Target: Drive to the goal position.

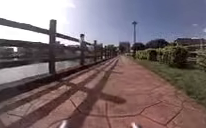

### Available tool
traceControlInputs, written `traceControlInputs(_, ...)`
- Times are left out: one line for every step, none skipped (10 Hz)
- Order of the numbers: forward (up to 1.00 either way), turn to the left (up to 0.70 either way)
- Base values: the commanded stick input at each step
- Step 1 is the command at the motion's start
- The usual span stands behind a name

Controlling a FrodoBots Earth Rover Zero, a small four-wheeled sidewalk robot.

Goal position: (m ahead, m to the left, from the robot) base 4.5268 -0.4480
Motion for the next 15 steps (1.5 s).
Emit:
traceControlInputs(0.50,0.37)
traceControlInputs(0.50,0.01)
traceControlInputs(0.50,0.07)
traceControlInputs(0.50,0.01)
traceControlInputs(0.50,0.00)
traceControlInputs(0.50,0.06)
traceControlInputs(0.50,0.06)
traceControlInputs(0.50,0.00)
traceControlInputs(0.50,0.05)
traceControlInputs(0.50,-0.08)
traceControlInputs(0.50,-0.33)
traceControlInputs(0.50,-0.49)
traceControlInputs(0.50,-0.43)
traceControlInputs(0.50,-0.35)
traceControlInputs(0.50,0.06)
